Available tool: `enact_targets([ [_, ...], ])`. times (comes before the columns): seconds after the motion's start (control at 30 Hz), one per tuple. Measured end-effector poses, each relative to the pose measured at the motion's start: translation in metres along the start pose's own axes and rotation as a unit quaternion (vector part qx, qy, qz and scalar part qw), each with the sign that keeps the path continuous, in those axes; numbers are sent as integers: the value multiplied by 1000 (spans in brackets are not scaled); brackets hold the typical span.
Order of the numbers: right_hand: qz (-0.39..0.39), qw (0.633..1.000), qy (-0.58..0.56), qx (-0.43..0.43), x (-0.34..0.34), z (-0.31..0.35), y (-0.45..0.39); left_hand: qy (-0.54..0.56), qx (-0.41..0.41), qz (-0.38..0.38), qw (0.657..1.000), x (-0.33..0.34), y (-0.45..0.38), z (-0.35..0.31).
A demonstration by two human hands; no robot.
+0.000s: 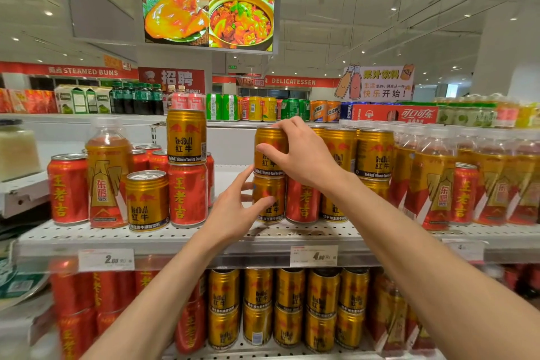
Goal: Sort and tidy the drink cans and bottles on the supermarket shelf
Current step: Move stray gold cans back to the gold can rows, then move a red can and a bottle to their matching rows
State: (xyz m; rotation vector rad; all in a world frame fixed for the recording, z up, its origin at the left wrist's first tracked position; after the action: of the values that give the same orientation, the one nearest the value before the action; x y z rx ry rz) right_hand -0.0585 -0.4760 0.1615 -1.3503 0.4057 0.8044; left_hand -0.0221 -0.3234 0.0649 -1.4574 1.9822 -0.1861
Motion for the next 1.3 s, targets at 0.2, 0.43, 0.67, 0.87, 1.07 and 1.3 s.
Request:
enact_targets([
  [0.2, 1, 1000, -28, 11, -6, 1, 14, -39, 5, -47, 998, 0, 5, 0],
  [0.43, -33, 996, -77, 30, -35, -7, 86, 19, 49, -160, 986, -2, 35, -1],
  [0.67, 49, 975, -161, 144, -22, -30, 201, 45, 60, -66, 995, 26, 105, 5],
  [0.87, 70, 954, -169, 236, -13, -64, 269, 26, -6, 20, 999, 56, 142, 23],
  [1.07, 56, 942, -193, 267, -28, -105, 302, 34, -43, 8, 998, 100, 157, 10],
  [1.3, 56, 939, -218, 260, -74, -185, 317, 34, -34, -13, 999, 192, 147, -40],
])
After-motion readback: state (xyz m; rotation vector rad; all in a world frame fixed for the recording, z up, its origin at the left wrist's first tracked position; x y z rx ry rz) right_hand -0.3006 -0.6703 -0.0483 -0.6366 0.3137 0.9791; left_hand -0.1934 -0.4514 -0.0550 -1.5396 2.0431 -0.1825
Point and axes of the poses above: each hand's wrist, its own y-axis away from the middle knuckle, its own x-axis out of the palm, z = x × y, the point moved 1 cm from there along -y, towards the middle knuckle
